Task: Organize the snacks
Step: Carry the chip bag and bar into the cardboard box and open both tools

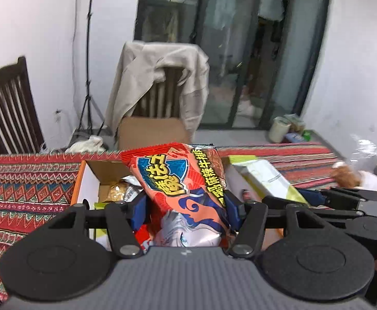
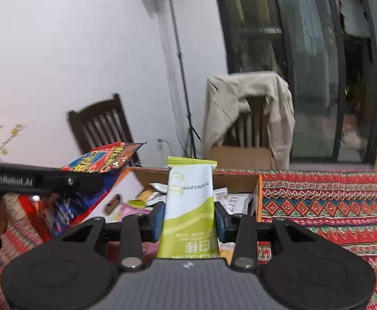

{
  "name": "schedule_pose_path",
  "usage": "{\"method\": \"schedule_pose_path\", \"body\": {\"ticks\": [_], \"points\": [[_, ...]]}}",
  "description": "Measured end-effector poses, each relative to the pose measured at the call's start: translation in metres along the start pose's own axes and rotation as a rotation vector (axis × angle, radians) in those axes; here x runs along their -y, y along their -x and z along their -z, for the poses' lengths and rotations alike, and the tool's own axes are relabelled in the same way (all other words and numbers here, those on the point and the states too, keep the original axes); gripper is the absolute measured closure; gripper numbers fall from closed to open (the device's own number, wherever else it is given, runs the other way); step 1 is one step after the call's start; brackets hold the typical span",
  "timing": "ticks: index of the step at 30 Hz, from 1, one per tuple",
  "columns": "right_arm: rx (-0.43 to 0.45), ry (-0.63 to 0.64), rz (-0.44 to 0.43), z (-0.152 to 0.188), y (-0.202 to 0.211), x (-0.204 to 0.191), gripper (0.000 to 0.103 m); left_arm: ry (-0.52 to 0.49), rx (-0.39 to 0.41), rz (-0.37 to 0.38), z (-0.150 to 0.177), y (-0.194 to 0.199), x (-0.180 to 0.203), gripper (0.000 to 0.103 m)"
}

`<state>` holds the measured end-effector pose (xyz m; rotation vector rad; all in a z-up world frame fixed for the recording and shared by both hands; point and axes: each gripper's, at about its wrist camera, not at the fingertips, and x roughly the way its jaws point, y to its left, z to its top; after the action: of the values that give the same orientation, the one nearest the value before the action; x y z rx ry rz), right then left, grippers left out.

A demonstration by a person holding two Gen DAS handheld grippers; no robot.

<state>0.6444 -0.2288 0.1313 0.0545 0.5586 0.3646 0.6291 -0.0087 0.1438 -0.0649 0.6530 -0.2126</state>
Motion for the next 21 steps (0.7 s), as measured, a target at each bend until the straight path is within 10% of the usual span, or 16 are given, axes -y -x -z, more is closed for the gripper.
{"method": "schedule_pose_path", "body": {"ticks": [10,21], "points": [[-0.159,0.140,0.215,0.018,-0.125,0.007,0.064,0.041,-0.148,-0.046,0.023,-0.113,-0.028,0.042],[-0.173,0.213,0.231,0.037,-0.145,0.002,0.054,-0.014,-0.144,-0.017,0.037,-0.116,-0.022,0.027]]}}
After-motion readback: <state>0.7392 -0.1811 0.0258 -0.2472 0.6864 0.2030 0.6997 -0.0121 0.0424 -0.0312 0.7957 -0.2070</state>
